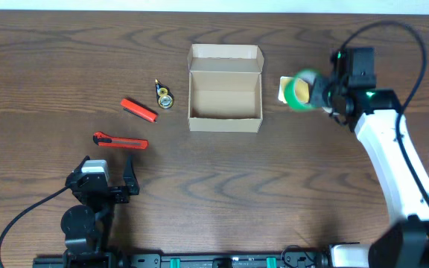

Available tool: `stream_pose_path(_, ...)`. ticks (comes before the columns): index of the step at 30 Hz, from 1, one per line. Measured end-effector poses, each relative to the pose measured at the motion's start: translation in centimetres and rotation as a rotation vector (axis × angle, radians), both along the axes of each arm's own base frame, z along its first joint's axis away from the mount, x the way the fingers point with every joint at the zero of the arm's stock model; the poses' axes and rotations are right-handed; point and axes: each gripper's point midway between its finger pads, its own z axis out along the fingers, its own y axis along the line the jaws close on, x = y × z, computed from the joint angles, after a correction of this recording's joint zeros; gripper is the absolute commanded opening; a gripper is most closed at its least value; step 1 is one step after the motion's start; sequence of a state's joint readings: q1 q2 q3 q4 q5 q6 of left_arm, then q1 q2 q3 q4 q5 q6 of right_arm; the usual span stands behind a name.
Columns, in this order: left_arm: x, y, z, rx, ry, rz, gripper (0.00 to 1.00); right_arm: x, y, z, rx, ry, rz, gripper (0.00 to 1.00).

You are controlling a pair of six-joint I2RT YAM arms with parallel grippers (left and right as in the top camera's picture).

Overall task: Pack container
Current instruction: 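Carry the green tape roll with the right gripper into the box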

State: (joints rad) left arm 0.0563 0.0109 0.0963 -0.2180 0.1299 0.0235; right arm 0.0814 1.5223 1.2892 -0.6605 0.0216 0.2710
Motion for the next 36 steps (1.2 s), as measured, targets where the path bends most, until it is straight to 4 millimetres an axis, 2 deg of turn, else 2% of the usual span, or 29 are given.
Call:
stream_pose_path(3, 0.0, 0.0, 0.0, 0.000, 0.000, 0.000, 0.95, 1.0, 4.7, 5.5, 0.044, -0.142, 0.104, 0.01)
stream_pose_path(5, 0.0, 0.0, 0.0, 0.000, 0.000, 0.000, 0.95, 1.2, 8.1, 7.4, 0.078, -0.203, 0.169, 0.01)
stream_pose_path(7, 0.0, 0.0, 0.0, 0.000, 0.000, 0.000, 0.95, 1.1, 11.5, 7.9, 0.108, -0.233, 0.229, 0.01)
stream_pose_path(8, 0.0, 0.0, 0.0, 0.000, 0.000, 0.000, 0.95, 0.8, 13.6, 7.7, 0.124, -0.233, 0.264, 0.01)
stream_pose_path(11, 0.0, 0.0, 0.0, 0.000, 0.000, 0.000, 0.95, 0.5, 17.7, 6.2, 0.151, -0.216, 0.312, 0.01)
stream_pose_path(13, 0.0, 0.0, 0.0, 0.000, 0.000, 0.000, 0.95, 0.5, 20.4, 4.1, 0.159, -0.181, 0.332, 0.01)
stream_pose_path(16, 0.0, 0.0, 0.0, 0.000, 0.000, 0.000, 0.95, 0.4, 22.6, 0.4, 0.152, -0.104, 0.334, 0.01)
stream_pose_path(20, 0.0, 0.0, 0.0, 0.000, 0.000, 0.000, 0.95, 0.7, 23.7, -4.3, 0.104, 0.034, 0.315, 0.01)
stream_pose_path(23, 0.0, 0.0, 0.0, 0.000, 0.000, 0.000, 0.95, 0.8, 23.4, -6.0, 0.060, 0.108, 0.295, 0.01)
stream_pose_path(25, 0.0, 0.0, 0.0, 0.000, 0.000, 0.000, 0.95, 1.0, 23.1, -5.9, 0.036, 0.121, 0.279, 0.01)
stream_pose_path(31, 0.0, 0.0, 0.0, 0.000, 0.000, 0.000, 0.95, 2.2, 22.6, -3.1, 0.011, 0.065, 0.233, 0.02)
stream_pose_path(36, 0.0, 0.0, 0.0, 0.000, 0.000, 0.000, 0.95, 2.4, 21.6, -3.4, -0.030, 0.065, 0.187, 0.01)
